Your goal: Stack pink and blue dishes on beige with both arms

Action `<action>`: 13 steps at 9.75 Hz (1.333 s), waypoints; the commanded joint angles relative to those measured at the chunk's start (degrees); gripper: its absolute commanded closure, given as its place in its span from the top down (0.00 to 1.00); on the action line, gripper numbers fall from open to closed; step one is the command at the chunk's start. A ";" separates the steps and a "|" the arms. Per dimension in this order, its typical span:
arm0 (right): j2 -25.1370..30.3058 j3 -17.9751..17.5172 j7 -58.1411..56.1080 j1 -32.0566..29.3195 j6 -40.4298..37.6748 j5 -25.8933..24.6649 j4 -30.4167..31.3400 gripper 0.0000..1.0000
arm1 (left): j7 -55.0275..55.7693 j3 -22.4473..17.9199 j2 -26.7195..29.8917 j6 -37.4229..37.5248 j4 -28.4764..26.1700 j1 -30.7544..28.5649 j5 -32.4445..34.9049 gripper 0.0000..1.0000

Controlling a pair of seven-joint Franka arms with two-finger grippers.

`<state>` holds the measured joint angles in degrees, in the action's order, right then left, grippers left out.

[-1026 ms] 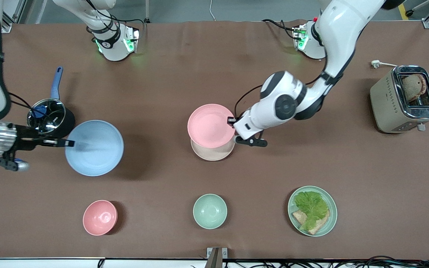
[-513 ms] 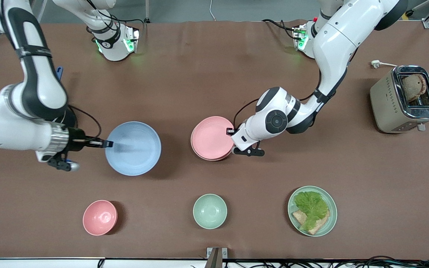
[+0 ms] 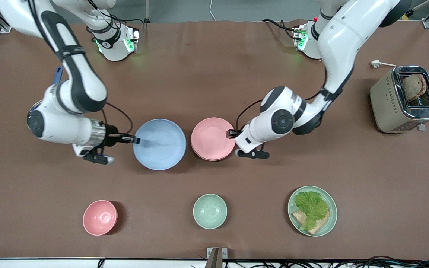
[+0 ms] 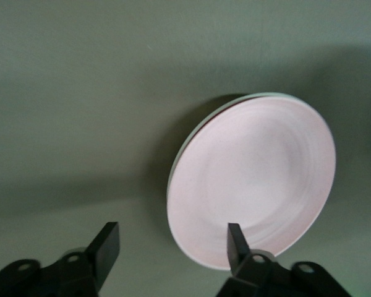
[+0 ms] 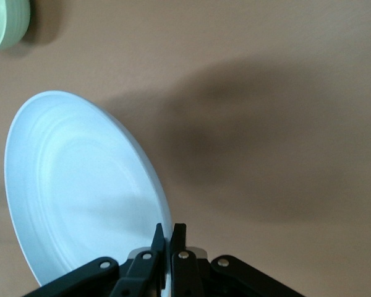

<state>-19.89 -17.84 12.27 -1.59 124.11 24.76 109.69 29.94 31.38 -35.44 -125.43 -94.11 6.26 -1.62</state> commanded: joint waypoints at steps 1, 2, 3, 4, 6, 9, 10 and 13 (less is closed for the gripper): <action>1.09 -7.70 5.03 0.61 8.91 0.02 4.73 0.01 | 1.87 -2.10 12.01 9.20 -3.09 -4.32 0.92 1.00; -0.84 -9.39 8.96 3.32 13.66 0.02 5.17 0.01 | 0.31 -4.99 15.10 13.76 -2.92 -5.37 1.27 1.00; -3.38 -9.49 11.87 6.48 19.10 0.02 5.35 0.01 | -2.49 -7.63 18.61 16.16 -2.92 -5.47 1.45 1.00; -4.19 -9.49 12.42 8.33 22.37 0.02 6.14 0.01 | -6.78 -11.48 22.48 18.88 -3.01 -4.77 1.45 1.00; -6.73 -9.58 12.52 10.55 29.58 -0.07 8.07 0.02 | -14.69 -17.38 29.86 21.18 -3.18 -4.59 1.27 1.00; -7.97 -9.67 12.08 11.61 33.13 -0.41 9.66 0.02 | -29.73 -27.83 39.18 29.34 -3.80 -2.76 1.01 1.00; -8.15 -9.67 12.17 11.69 33.39 -0.59 9.83 0.04 | -30.63 -31.00 42.69 29.97 -5.28 -0.57 1.10 1.00; -9.11 -9.49 11.82 11.34 33.39 -0.86 9.84 0.16 | -29.41 -31.47 44.59 29.98 -4.43 -1.08 1.27 1.00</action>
<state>-29.26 -26.95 24.12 10.44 156.71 24.68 118.44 -0.08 0.19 10.05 -94.85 -97.05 4.46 -1.10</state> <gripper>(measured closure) 0.907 0.000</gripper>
